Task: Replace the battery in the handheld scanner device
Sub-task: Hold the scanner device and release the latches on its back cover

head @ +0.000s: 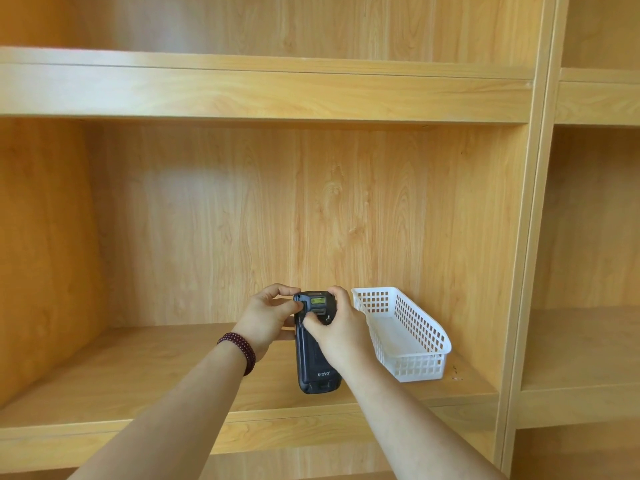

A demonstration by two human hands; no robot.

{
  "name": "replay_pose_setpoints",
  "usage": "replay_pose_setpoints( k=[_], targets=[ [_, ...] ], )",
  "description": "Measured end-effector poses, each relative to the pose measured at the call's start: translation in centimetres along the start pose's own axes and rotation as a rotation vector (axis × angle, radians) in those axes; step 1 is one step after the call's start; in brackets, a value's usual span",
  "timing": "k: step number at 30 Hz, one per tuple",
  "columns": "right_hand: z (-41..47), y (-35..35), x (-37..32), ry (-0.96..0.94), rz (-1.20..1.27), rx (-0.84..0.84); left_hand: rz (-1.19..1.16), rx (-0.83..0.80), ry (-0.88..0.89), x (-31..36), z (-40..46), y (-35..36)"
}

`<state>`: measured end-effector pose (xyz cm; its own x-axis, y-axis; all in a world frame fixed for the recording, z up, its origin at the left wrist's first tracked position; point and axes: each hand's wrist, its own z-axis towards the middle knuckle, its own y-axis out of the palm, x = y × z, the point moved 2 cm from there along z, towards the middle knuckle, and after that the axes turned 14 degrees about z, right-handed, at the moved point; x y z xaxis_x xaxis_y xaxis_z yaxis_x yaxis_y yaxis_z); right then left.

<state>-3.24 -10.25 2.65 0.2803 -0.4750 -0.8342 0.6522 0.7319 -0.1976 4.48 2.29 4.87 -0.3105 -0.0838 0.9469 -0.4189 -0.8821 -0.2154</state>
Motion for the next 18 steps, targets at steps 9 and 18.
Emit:
replay_pose_setpoints(
  k=[9, 18],
  targets=[
    [-2.3, -1.3, 1.9, -0.104, -0.021, -0.217, -0.001, -0.015, 0.01, -0.5, 0.8, -0.5],
    [-1.8, -0.2, 0.9, -0.097, -0.173, -0.199, 0.01, -0.001, 0.013, -0.8, 1.4, -0.1]
  ],
)
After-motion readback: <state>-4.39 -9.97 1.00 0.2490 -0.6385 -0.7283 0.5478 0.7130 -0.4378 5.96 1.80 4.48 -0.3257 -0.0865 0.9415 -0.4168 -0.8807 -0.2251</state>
